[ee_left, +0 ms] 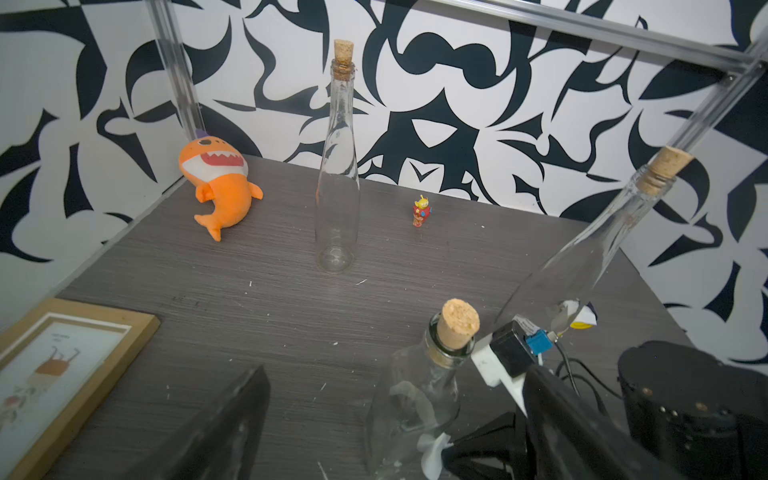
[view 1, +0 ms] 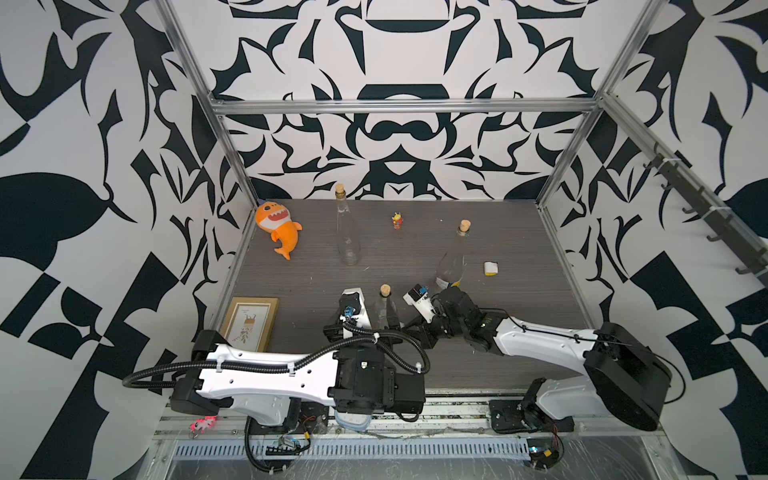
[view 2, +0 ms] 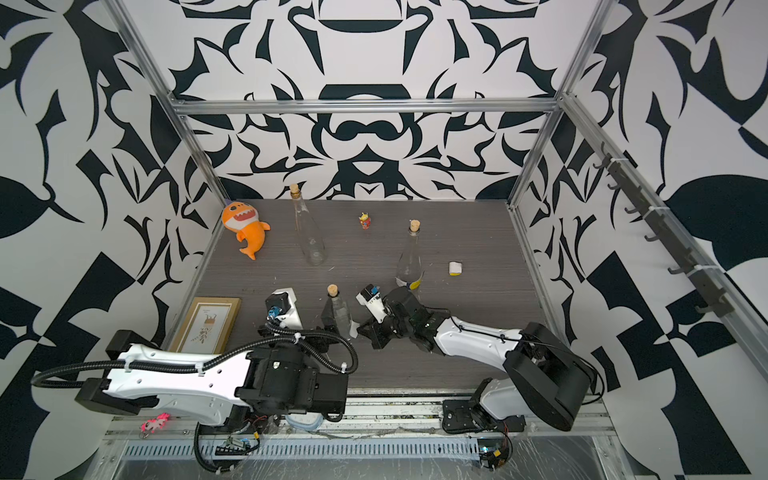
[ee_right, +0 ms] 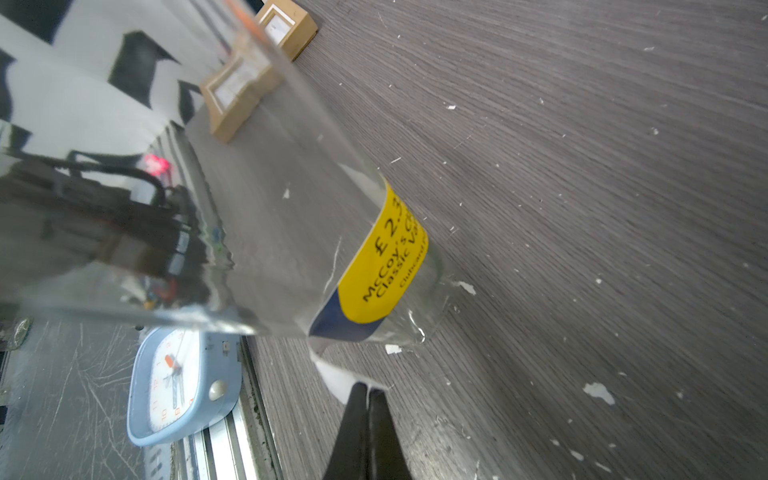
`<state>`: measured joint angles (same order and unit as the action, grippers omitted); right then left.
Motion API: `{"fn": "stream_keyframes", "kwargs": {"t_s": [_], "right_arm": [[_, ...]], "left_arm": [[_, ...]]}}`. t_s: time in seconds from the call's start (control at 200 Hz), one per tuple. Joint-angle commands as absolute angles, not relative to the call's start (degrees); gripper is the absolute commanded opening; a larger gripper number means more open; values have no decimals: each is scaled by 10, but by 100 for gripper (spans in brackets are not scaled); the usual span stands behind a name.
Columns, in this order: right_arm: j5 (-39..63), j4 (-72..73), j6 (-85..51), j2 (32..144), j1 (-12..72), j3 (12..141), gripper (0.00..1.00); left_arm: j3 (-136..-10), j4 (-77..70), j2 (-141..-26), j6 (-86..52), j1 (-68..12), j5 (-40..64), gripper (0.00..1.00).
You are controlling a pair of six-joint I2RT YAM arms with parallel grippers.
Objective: Remove the label from the bottle
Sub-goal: Tear open the label from the bottle.
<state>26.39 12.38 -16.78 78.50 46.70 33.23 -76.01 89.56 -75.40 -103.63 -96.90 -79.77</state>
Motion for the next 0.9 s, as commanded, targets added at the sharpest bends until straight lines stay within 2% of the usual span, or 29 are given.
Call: {"fn": "stream_keyframes", "kwargs": {"t_s": [0.0,0.11,0.2,0.28,0.42,0.56,0.795,0.895], "right_arm": [[266,135,-168,788,465,332,0],[266,133,-164,788,466,334,0],[267,133,-164,787,466,333,0],[268,134,-165,784,465,329,0],[267,129,-164,773,466,324,0],[266,126,-163,764,465,320,0],[266,127,-163,759,465,315,0],[266,127,-163,759,465,315,0]], "left_arm": [[-747,780,-701,-744,-982,-778,99],[-642,433,-609,-439,-974,-705,99],[-553,287,-534,-393,-939,-635,99],[-533,283,-524,-409,-906,-600,99],[-547,285,-576,-404,-891,-606,99],[-523,217,-588,-381,-849,-561,99],[-513,206,-613,-402,-840,-617,100],[-508,182,-621,-384,-820,-598,95]]}}
